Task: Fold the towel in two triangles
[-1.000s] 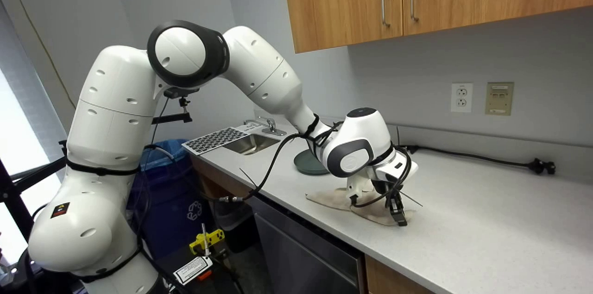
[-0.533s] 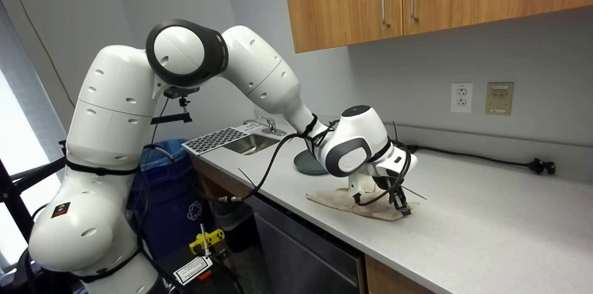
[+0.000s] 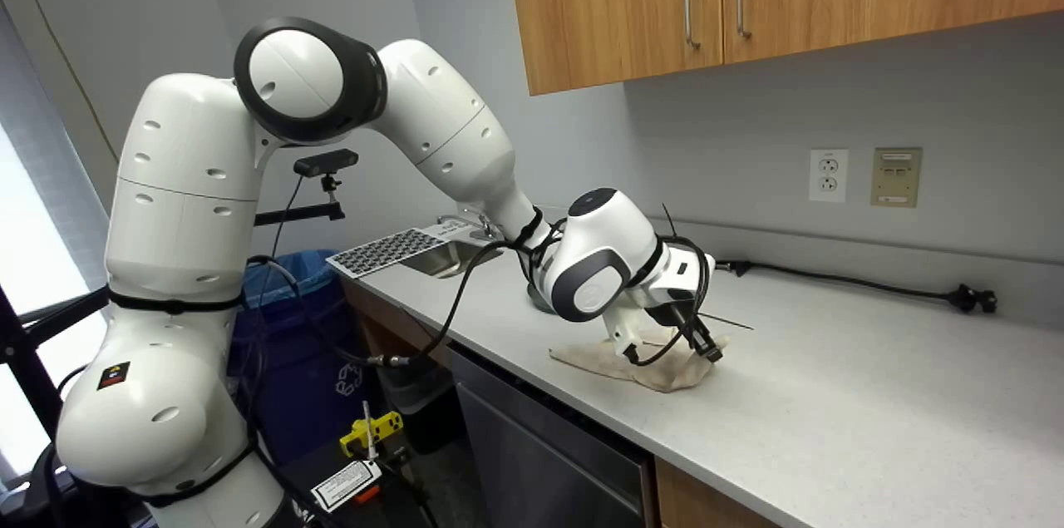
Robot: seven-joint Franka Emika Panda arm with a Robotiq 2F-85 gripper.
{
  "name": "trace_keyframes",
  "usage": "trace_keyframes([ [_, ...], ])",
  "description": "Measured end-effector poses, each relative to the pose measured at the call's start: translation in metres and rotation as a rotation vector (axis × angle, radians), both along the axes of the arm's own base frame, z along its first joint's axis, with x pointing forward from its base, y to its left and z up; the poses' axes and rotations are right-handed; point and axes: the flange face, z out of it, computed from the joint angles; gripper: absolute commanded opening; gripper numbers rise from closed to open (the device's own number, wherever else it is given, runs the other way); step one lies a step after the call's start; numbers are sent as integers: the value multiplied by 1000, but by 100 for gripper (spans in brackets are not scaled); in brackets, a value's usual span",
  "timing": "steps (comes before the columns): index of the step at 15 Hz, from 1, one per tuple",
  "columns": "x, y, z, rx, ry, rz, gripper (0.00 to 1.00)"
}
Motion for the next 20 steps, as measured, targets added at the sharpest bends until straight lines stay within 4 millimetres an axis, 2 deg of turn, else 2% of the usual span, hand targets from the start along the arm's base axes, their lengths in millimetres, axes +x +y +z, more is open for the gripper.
trace_keyframes([
  [4,-18,33,3,-20,13,128,1],
  [11,-36,96,11,-14,27,334,1],
  [15,-50,121,6,5,48,405,1],
  [20,-76,138,-13,32,105,462,1],
])
